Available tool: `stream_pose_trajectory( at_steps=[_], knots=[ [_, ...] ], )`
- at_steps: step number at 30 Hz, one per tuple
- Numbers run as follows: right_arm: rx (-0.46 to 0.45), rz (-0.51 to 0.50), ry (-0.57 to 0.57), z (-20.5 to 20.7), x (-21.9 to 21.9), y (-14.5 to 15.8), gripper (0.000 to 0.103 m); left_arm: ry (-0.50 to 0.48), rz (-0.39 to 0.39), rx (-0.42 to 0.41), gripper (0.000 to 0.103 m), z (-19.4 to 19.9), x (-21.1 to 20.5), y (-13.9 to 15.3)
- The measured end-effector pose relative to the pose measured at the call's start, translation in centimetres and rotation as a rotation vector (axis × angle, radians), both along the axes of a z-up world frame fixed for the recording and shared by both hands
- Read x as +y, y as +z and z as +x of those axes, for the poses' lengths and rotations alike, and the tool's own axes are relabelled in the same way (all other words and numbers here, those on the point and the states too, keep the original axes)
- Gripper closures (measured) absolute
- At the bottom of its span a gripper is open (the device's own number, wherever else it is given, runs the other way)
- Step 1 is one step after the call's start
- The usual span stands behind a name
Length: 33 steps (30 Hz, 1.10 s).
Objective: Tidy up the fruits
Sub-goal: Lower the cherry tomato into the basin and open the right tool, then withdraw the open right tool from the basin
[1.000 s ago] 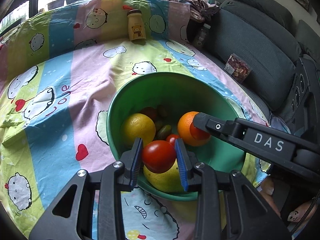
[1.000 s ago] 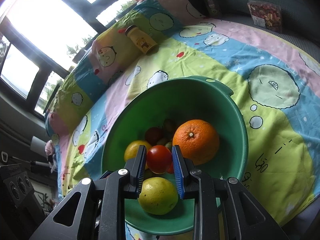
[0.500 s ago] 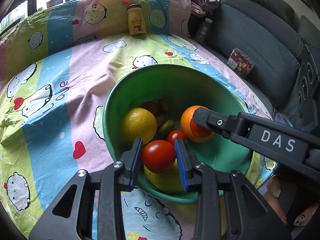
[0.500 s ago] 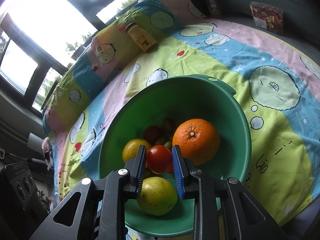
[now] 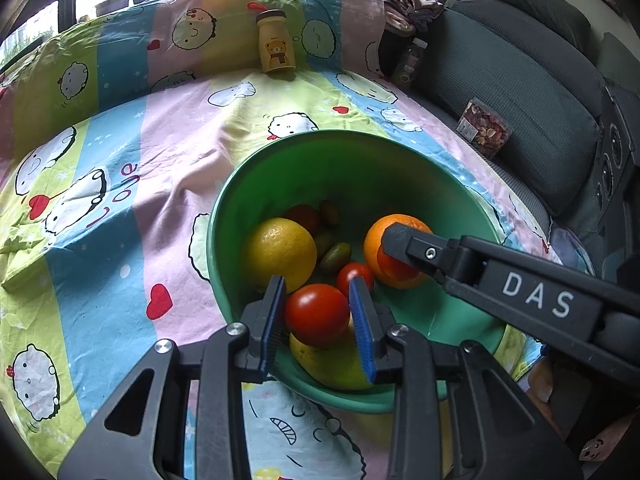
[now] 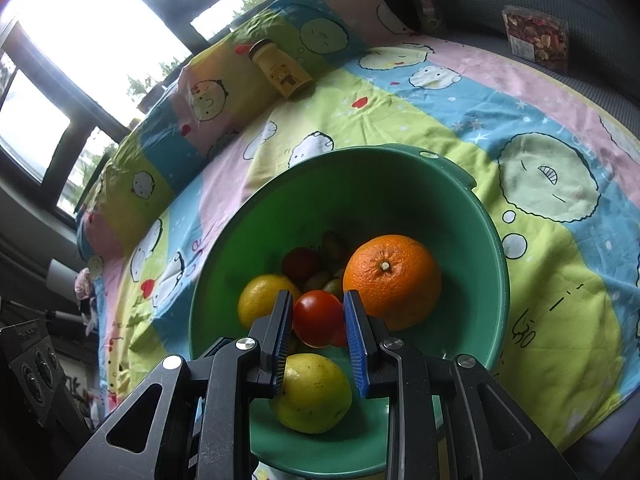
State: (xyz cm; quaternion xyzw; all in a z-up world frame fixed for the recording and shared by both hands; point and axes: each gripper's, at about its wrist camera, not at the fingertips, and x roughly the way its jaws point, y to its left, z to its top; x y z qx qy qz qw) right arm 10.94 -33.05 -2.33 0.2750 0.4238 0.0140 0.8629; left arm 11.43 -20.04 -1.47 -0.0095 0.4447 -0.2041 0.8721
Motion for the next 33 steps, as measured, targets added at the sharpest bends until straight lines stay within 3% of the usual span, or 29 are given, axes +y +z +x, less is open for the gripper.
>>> stream_pose_trajectory(
  at_steps=[9, 15, 18, 23, 29, 33],
  knots=[
    [0.009, -0.018, -0.001, 0.1, 0.2, -0.1, 0.075, 0.003, -0.005, 0.007, 0.07, 0.1, 0.0, 0.0],
    [0.009, -0.02, 0.002, 0.2, 0.2, -0.1, 0.075, -0.01, -0.025, 0.013, 0.062, 0.1, -0.1, 0.1],
    [0.01, -0.021, 0.002, 0.2, 0.3, -0.1, 0.075, -0.02, -0.043, 0.018, 0.057, 0.1, -0.1, 0.1],
    [0.014, -0.025, 0.003, 0.3, 0.3, -0.3, 0.074, -0.048, -0.083, 0.019, 0.039, -0.2, -0.4, 0.2],
    [0.007, -0.014, 0.008, 0.2, 0.2, -0.1, 0.074, -0.039, -0.064, 0.0, 0.035, -0.5, -0.5, 0.7],
    [-0.024, -0.02, 0.004, -0.3, 0.3, 0.6, 0.062, -0.016, -0.021, -0.054, 0.021, -1.2, -0.2, 1.7]
  ],
)
